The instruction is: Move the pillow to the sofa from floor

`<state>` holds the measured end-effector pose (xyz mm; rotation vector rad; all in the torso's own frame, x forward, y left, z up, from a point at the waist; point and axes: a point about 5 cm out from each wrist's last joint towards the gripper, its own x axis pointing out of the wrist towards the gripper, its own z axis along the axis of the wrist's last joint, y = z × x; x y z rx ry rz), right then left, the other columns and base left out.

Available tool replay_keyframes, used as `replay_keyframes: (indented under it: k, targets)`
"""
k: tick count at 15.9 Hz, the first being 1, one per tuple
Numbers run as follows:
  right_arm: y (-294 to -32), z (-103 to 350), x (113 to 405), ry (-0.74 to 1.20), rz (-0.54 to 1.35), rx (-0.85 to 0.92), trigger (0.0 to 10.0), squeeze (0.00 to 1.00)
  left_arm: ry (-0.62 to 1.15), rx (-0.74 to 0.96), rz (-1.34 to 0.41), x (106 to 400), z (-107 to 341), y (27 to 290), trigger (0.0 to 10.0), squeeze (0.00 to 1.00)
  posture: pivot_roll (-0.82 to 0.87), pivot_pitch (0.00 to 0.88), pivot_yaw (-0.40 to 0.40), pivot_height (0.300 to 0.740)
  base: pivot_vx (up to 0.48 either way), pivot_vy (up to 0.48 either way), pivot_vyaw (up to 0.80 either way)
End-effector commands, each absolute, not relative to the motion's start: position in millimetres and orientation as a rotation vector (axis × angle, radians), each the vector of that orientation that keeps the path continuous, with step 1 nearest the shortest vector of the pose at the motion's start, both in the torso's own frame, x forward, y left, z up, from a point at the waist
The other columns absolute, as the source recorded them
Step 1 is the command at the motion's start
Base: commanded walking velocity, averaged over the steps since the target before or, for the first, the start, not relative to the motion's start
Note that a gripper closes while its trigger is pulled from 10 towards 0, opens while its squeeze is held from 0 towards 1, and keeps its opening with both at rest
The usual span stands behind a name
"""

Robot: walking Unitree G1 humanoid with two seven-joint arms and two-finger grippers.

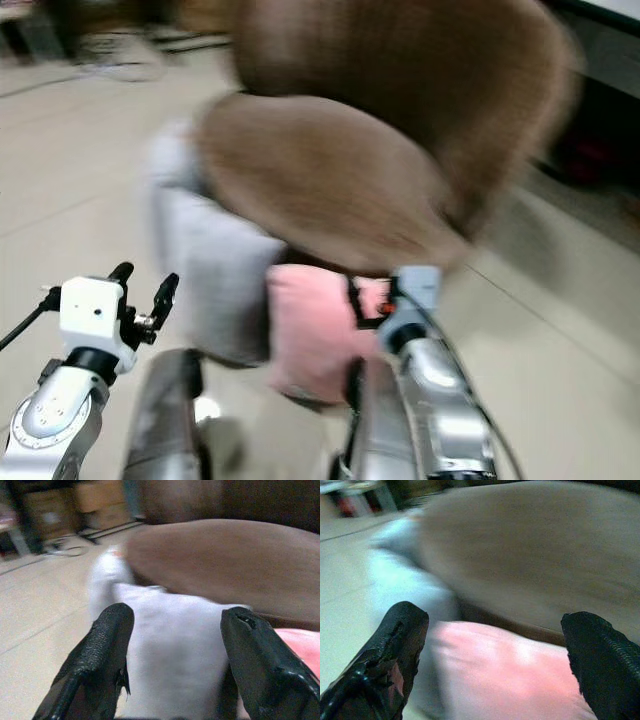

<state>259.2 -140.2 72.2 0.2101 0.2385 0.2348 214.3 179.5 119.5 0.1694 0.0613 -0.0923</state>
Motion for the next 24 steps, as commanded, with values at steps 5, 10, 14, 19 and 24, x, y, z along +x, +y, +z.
replay_keyframes:
  k: [5, 10, 14, 19, 24]
  targets:
    - [-152, 79, 274, 0.257, 0.170, 0.149, 10.0, 0.00, 0.111, 0.265, -0.159, 220, 112, 182, 10.0, 0.00, 0.05, 0.000, -0.048, 0.496, 0.272, 0.000, 0.16]
    - [-158, 72, 289, 0.295, 0.144, 0.105, 10.0, 0.00, 0.118, 0.327, -0.260, 221, 109, 178, 10.0, 0.00, 0.05, 0.000, -0.042, 0.496, 0.000, 0.000, 0.00]
    - [-154, 52, 298, 0.395, 0.185, 0.043, 10.0, 0.00, 0.141, 0.345, -0.339, 216, 106, 175, 10.0, 0.00, 0.05, 0.025, -0.035, 0.451, 0.000, 0.000, 0.00]
    - [-149, 35, 312, 0.468, 0.170, -0.017, 10.0, 0.00, 0.178, 0.347, -0.448, 195, 106, 168, 10.0, 0.00, 0.07, 0.121, -0.048, 0.421, 0.000, 0.000, 0.00]
    - [-150, 32, 325, 0.500, 0.094, -0.099, 10.0, 1.00, 0.189, 0.346, -0.514, 182, 114, 169, 10.0, 0.00, 0.09, 0.185, -0.052, 0.421, 0.000, 0.000, 0.00]
